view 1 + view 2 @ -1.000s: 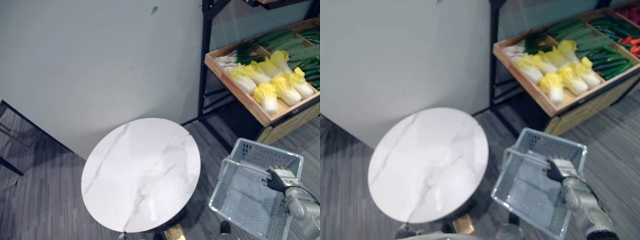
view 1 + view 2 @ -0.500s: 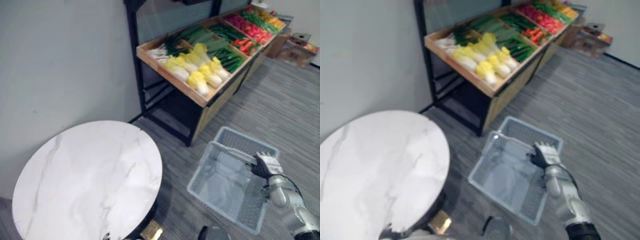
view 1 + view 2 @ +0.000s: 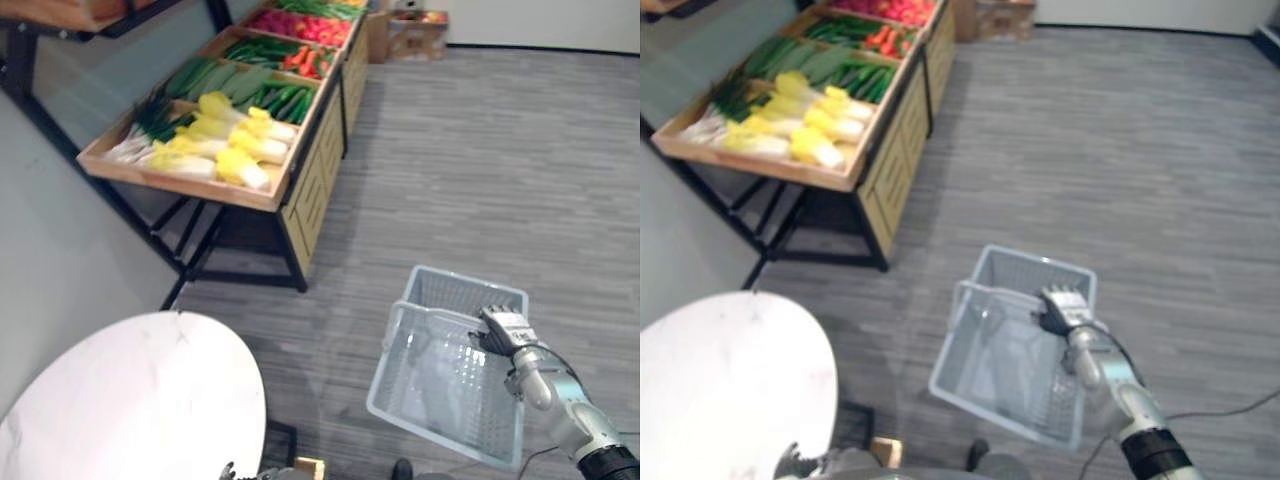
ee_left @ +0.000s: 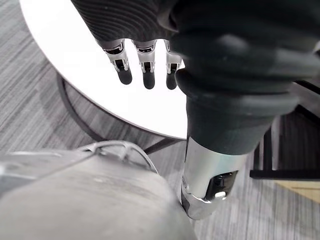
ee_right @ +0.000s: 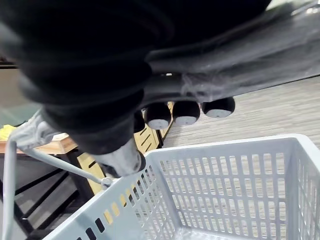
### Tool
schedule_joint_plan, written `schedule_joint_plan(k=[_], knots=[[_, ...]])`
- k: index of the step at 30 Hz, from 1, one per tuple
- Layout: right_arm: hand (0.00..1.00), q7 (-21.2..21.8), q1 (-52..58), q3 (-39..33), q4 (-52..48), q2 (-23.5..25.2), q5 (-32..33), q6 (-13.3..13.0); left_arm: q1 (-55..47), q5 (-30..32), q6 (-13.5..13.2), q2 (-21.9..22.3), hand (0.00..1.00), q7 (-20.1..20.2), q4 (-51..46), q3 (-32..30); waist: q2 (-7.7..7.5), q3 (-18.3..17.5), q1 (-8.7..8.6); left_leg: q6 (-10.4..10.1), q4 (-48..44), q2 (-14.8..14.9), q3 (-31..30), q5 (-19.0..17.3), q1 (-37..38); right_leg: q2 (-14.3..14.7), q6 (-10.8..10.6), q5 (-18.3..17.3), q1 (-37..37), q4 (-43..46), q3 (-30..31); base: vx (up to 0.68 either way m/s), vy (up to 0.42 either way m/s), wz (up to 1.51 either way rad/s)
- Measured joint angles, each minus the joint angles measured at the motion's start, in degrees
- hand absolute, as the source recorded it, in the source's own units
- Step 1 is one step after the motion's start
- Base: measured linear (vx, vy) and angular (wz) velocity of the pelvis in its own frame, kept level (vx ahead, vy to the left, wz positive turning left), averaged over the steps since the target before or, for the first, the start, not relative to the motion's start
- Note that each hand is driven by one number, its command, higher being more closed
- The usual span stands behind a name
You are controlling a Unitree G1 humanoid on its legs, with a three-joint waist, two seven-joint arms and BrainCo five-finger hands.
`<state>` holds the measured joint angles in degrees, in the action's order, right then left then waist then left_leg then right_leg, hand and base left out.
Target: Pick vegetable in the basket
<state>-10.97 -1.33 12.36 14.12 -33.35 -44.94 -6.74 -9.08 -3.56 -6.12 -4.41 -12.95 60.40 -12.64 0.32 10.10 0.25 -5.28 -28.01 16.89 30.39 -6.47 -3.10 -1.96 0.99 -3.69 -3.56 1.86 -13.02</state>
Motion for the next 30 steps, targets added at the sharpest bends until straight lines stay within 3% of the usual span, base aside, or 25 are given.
schedule_joint_plan(k=[3, 6, 12, 14, 16, 18, 19, 21, 23, 25, 28, 30], knots=[[1.00, 0.0, 0.8, -0.2, 0.0, 0.2, 0.0, 0.0, -0.1, -0.2, 0.0, -0.3, 0.00, 0.1, -0.1, 1.2, 0.09, -0.1, -0.02, -0.5, 5.6, -3.5, -5.9, -1.9, 0.6, -0.4, -1.1, 0.9, 0.7, -0.5, 0.8, 0.08, 0.083, -0.12], [1.00, -0.1, 0.9, -0.6, 0.1, 0.4, 0.0, -0.3, 0.1, -0.2, 0.1, 0.2, 0.00, 0.5, -0.2, 2.2, 1.61, -0.9, 0.23, -0.3, 21.0, -7.2, -7.5, -1.9, 3.9, -0.6, -3.1, 3.3, 4.7, -2.3, 0.7, 0.04, 0.181, 0.04], [1.00, 0.0, 2.8, -0.6, 0.8, 1.9, 0.0, -1.4, 0.2, -0.1, 0.1, -0.3, 0.00, 0.5, -0.5, 3.5, 0.87, -0.7, 1.15, 0.9, 22.1, -12.1, -7.7, -1.2, 4.3, -4.6, -6.3, 6.2, 3.4, -5.4, 0.6, 0.02, 0.165, 0.01], [1.00, 0.0, 3.4, -0.6, 0.9, 2.4, 0.0, -1.4, 0.2, -0.1, 0.1, -0.3, 0.00, 0.5, -0.5, 3.6, 0.63, -0.7, 1.16, 1.3, 22.1, -12.7, -7.7, -1.2, 4.3, -5.3, -6.3, 6.3, 3.7, -4.9, 0.7, -0.01, 0.081, -0.07], [1.00, 0.0, 3.1, -0.6, 1.1, 3.5, -0.1, -1.4, 0.3, -0.1, 0.1, -0.4, 0.00, 0.5, -0.5, 3.7, 0.34, -0.5, 1.58, 1.7, 22.1, -12.2, -7.6, -1.5, 4.0, -5.2, -6.3, 6.3, 7.0, -0.4, 0.7, -0.05, 0.044, -0.36], [1.00, 0.0, 1.6, -0.5, 2.0, 4.2, 0.0, -1.3, 0.3, 0.0, 0.2, -0.5, 0.00, 0.3, -0.5, 3.8, 0.38, -0.5, 1.56, 4.1, 23.5, -10.9, -7.2, -3.2, 4.5, -4.8, -6.1, 6.2, 14.3, 10.6, 0.1, -0.09, 0.045, -0.66], [1.00, 0.0, 1.3, -0.6, 2.1, 4.5, 0.0, -1.1, 0.4, 0.0, 0.3, -0.9, 0.00, 0.3, -0.5, 4.0, 0.10, -0.4, 1.53, 4.2, 24.0, -10.8, -7.0, -3.7, 5.0, -4.9, -6.1, 6.1, 15.6, 13.0, -0.2, -0.09, 0.060, -0.56], [1.00, 0.0, 1.7, -0.6, 2.1, 5.2, -0.1, -0.9, 0.5, 0.3, 0.5, -2.8, 0.00, 0.3, -0.7, 4.4, -2.34, 0.1, 0.78, 4.3, 24.0, -11.5, -5.9, -3.5, 6.2, -7.5, -4.8, 5.2, 16.9, 17.4, -2.9, -0.10, 0.069, -0.17], [1.00, 0.0, 2.1, -0.8, 2.1, 5.2, -0.1, -0.7, 0.5, 0.3, 0.6, -2.8, 0.00, 0.2, -0.9, 4.4, -2.77, 0.0, 0.02, 4.5, 23.9, -11.9, -6.0, -3.6, 6.3, -9.9, -2.3, 3.1, 16.8, 18.0, -5.8, -0.07, 0.064, 0.04], [1.00, 0.0, 2.2, -1.6, 2.1, 5.2, -0.1, -0.6, 0.6, 0.3, 0.6, -3.3, 0.00, 0.2, -1.7, 4.4, -2.64, 0.0, 0.22, 4.4, 23.9, -10.8, -6.1, -3.5, 6.3, -12.6, -2.2, 3.1, 17.2, 17.7, -6.9, -0.02, 0.001, -0.09], [1.00, 0.0, 2.3, -4.1, 2.1, 5.5, -0.1, -0.7, 1.0, 0.3, 0.7, -3.4, 0.00, 0.1, -1.7, 4.4, -1.94, 0.3, 0.69, 2.6, 23.8, -8.1, -6.3, -3.7, 6.4, -16.1, -3.8, 4.2, 18.8, 15.0, -5.4, 0.04, -0.166, -0.14], [1.00, -0.1, 2.6, -5.3, 2.1, 5.7, -0.3, 0.0, 1.6, 0.3, 0.8, -3.7, 0.00, 0.1, -1.7, 4.4, -2.07, 0.2, 1.21, 0.1, 23.8, -6.7, -6.6, -3.8, 6.7, -18.1, -5.3, 5.2, 20.0, 11.8, -4.9, 0.13, -0.305, 0.03]])
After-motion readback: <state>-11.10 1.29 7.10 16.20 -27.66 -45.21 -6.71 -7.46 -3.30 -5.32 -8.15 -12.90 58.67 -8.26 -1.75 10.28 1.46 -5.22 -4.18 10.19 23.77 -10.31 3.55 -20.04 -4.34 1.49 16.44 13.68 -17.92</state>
